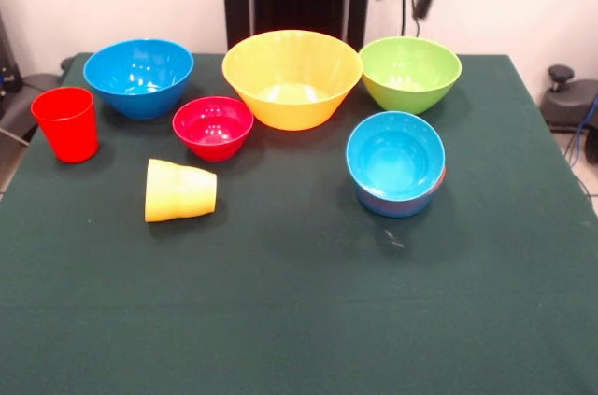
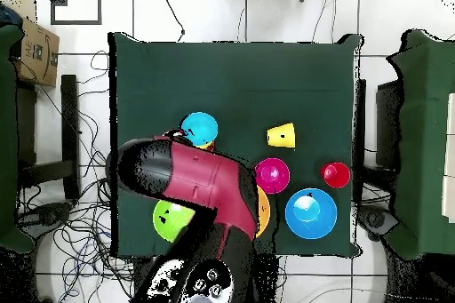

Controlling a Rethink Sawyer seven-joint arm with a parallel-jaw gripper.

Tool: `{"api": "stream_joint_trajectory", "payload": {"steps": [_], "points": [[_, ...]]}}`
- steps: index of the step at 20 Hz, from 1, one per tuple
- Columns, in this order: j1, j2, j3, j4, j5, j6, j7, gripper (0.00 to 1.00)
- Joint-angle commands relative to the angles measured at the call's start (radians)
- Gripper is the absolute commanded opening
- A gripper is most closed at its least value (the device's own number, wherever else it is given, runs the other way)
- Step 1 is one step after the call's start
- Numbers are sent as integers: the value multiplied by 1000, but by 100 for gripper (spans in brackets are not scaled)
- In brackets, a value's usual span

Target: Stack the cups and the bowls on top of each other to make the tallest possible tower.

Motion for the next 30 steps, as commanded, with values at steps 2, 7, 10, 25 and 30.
{"api": "stream_joint_trajectory", "payload": {"steps": [2,7,10,25,30], "points": [[-197,-98,165,-2,-164,168,-339,100],[-308,-84,241,64,-228,37,-375,100],[-325,-93,264,113,-262,-21,-337,100],[-337,-47,321,227,-375,-237,-128,100],[-318,-48,314,229,-385,-235,-84,100]]}}
